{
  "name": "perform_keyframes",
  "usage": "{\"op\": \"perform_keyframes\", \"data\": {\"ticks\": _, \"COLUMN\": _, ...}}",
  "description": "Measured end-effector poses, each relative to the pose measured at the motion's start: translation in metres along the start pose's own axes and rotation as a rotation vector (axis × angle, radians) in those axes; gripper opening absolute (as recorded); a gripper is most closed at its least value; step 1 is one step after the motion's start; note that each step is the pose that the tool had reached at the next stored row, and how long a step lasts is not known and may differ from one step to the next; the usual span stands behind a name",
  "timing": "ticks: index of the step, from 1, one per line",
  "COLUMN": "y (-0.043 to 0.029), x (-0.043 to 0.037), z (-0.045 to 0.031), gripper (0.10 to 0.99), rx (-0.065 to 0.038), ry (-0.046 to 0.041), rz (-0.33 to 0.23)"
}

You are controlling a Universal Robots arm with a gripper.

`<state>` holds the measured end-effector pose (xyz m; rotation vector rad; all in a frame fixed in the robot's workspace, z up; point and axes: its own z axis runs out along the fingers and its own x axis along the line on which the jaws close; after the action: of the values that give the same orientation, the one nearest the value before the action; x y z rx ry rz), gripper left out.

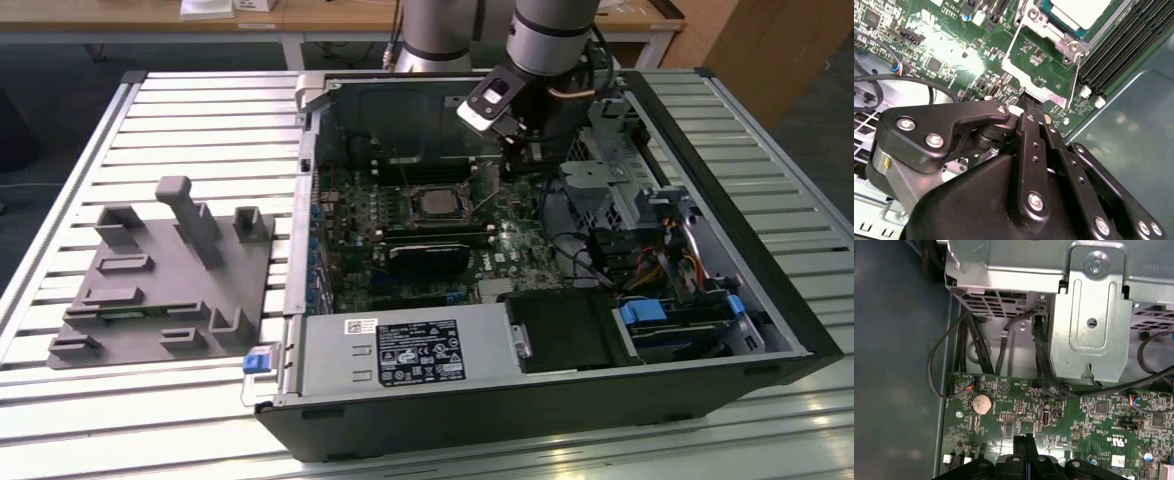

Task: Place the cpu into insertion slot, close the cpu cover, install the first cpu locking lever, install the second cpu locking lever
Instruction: 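Close the cpu cover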

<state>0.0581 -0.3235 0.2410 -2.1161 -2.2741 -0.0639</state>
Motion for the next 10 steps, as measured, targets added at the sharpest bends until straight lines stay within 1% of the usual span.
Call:
{"op": "perform_keyframes", "data": {"ticks": 2, "y": -0.0040, "x": 0.0003, "z": 0.0000, "gripper": 0.106, "rx": 0.000, "ry": 0.0001, "rz": 0.000}}
{"op": "perform_keyframes", "data": {"ticks": 6, "y": -0.0142, "x": 0.0011, "z": 0.0000, "gripper": 0.106, "rx": 0.000, "ry": 0.0001, "rz": 0.000}}
{"op": "perform_keyframes", "data": {"ticks": 10, "y": -0.0222, "x": 0.0017, "z": -0.0001, "gripper": 0.106, "rx": 0.000, "ry": 0.0000, "rz": 0.000}}
